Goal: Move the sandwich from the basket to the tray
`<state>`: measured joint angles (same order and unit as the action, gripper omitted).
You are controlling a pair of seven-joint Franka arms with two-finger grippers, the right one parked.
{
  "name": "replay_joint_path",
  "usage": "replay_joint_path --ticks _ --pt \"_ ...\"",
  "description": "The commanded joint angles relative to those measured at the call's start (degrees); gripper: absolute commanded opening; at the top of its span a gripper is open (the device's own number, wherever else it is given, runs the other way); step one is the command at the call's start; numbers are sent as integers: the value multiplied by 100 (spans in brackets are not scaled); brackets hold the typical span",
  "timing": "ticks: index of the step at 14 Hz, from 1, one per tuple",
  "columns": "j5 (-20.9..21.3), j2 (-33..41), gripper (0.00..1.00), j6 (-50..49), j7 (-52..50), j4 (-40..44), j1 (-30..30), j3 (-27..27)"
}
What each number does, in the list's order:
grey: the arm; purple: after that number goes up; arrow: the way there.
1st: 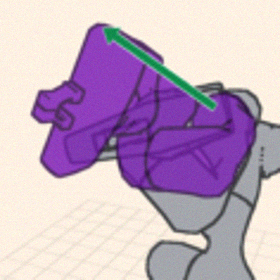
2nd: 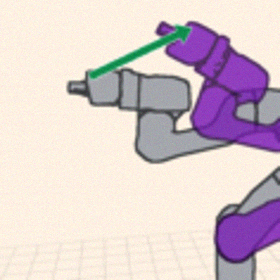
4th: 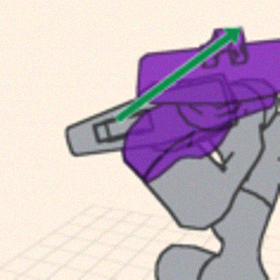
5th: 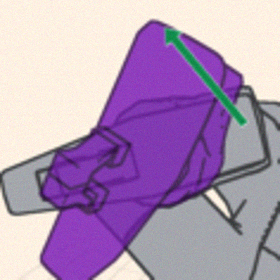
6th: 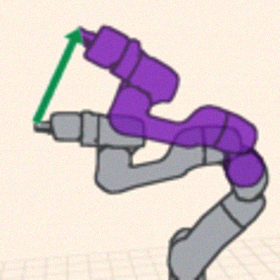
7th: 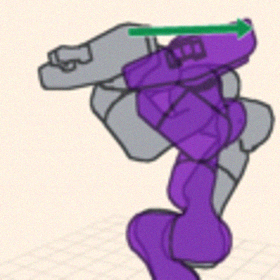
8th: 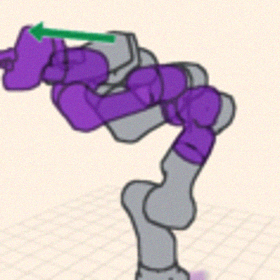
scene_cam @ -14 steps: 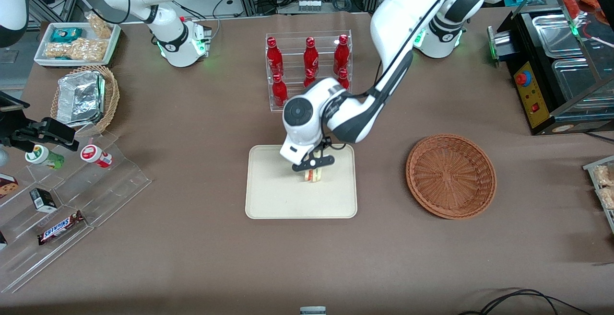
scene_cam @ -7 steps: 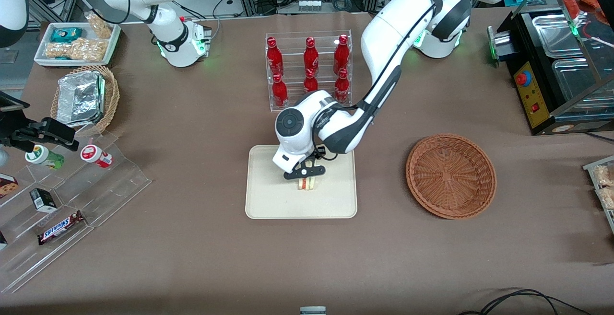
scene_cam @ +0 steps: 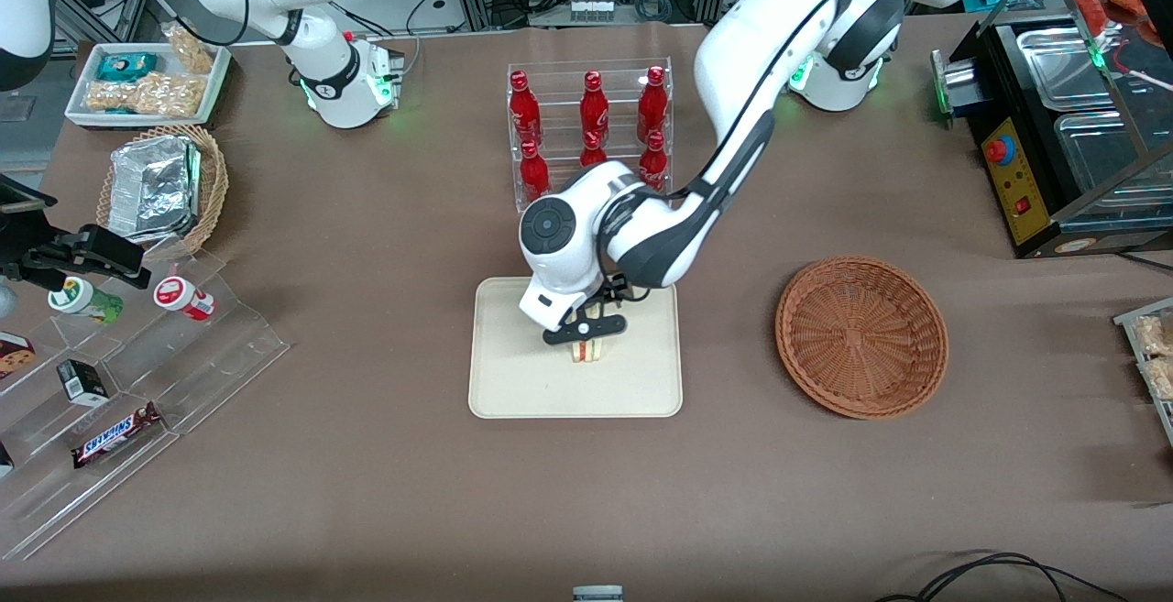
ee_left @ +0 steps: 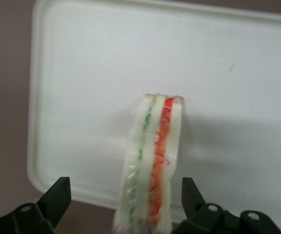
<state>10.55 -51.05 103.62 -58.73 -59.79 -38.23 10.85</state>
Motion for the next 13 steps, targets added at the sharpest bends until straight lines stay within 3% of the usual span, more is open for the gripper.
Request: replay_joint_path --ticks 1,4,7,10,13 --pt "-578 1129 100 -919 535 -209 525 111" --pt "-853 2052 100 -2114 1107 -366 1158 102" --pt "-1309 3202 100 -2898 2081 -1190 1992 93" --pt "-1266 4127 100 -3593 2988 -1973 2802 84" --pt "-1266 4979 100 -3560 3288 -3009 3725 76"
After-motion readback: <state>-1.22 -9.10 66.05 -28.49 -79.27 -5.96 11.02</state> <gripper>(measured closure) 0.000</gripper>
